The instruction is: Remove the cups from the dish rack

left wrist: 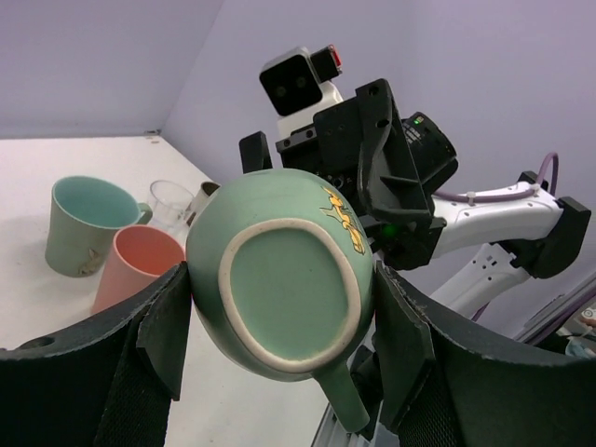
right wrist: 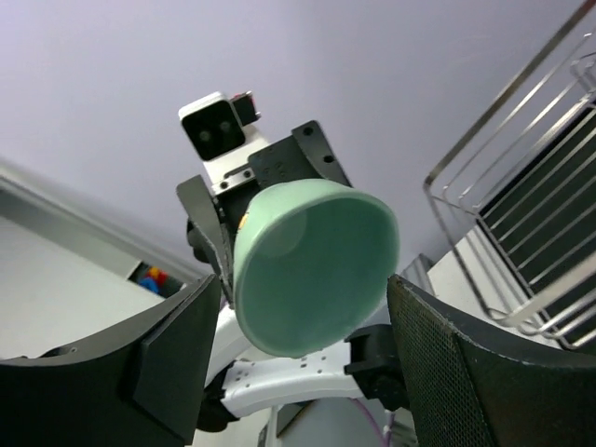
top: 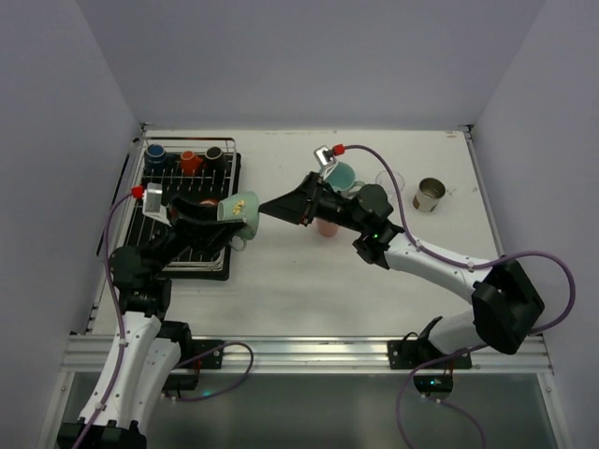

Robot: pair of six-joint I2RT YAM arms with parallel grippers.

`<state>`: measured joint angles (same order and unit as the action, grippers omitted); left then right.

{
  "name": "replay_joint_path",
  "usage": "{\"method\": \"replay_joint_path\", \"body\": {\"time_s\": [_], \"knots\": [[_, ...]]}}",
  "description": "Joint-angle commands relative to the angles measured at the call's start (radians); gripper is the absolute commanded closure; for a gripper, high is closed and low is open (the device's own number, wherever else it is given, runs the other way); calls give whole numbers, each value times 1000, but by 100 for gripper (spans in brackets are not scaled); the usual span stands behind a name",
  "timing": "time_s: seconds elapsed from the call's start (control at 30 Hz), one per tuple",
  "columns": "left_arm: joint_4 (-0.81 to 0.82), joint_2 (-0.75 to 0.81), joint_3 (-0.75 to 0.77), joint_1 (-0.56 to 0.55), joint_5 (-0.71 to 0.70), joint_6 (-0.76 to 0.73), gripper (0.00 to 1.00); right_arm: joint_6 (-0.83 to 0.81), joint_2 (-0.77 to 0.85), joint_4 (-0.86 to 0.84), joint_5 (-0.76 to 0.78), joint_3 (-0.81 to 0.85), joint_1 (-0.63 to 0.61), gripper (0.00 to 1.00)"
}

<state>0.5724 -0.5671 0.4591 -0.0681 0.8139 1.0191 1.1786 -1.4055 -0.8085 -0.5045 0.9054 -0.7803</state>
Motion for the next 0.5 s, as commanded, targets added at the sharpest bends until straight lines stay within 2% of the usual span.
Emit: {"method": "replay_joint_path", "body": {"time_s": [0.0,0.13,0.27,0.3,0.33,0.47], "knots": [[99,7,-8,-9,27,44,100,24,-16,-120,-80,64,-33,25],[99,4,-17,-15,25,38,100,24,-39,-133,-100,90,-48,28],[90,-2,-20,-21,28,29,100,26,-72,-116,-118,144,-54,37],[86,-4,-22,-22,28,26,100,26,-73,-115,-115,148,-56,52],[83,-4,-23,-22,28,21,100,24,-75,-112,-109,151,-56,60],[66,-5,-28,-27,36,7,96,23,-82,-109,-91,155,-56,73]]}}
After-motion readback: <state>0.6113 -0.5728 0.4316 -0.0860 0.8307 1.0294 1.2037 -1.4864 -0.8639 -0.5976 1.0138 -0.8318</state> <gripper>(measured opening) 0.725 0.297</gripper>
